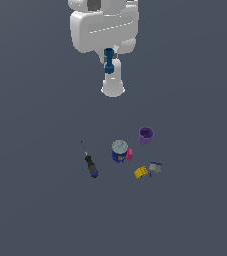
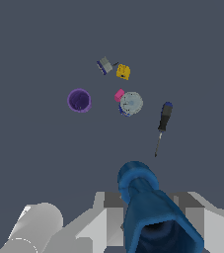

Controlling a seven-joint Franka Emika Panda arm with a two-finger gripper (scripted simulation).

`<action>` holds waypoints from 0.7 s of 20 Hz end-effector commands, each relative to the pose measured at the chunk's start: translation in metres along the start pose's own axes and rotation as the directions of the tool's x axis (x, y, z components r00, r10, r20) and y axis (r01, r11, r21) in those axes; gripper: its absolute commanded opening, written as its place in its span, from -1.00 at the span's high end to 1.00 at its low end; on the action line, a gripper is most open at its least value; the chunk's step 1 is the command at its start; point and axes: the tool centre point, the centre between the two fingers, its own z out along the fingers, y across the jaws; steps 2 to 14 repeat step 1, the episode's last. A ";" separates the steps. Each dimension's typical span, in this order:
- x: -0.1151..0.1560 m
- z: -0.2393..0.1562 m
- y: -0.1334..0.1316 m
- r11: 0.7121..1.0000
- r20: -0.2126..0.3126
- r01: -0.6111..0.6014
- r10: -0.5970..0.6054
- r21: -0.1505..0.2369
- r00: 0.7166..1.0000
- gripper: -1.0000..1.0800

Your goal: Pick up a designated object from a clutter of objects.

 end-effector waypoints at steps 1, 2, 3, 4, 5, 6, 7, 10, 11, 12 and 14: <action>0.000 -0.002 0.000 1.000 0.001 0.000 0.000 0.000 1.000 1.00; 0.000 -0.002 0.000 1.000 0.001 0.000 0.000 0.000 1.000 1.00; 0.000 -0.002 0.000 1.000 0.001 0.000 0.000 0.000 1.000 1.00; 0.000 -0.002 0.000 1.000 0.001 0.000 0.000 0.000 1.000 1.00; 0.000 -0.002 0.000 1.000 0.001 0.000 0.000 0.000 1.000 1.00; 0.000 -0.002 0.000 1.000 0.001 0.000 0.000 0.000 1.000 1.00; 0.000 -0.002 0.000 1.000 0.001 0.000 0.000 0.000 1.000 1.00; 0.000 -0.002 0.000 1.000 0.001 0.000 0.000 0.000 1.000 1.00; 0.000 -0.002 0.000 1.000 0.001 0.000 0.000 0.000 1.000 1.00; 0.000 -0.002 0.000 1.000 0.001 0.000 0.000 0.000 1.000 1.00; 0.000 -0.002 0.000 1.000 0.001 0.000 0.000 0.000 1.000 1.00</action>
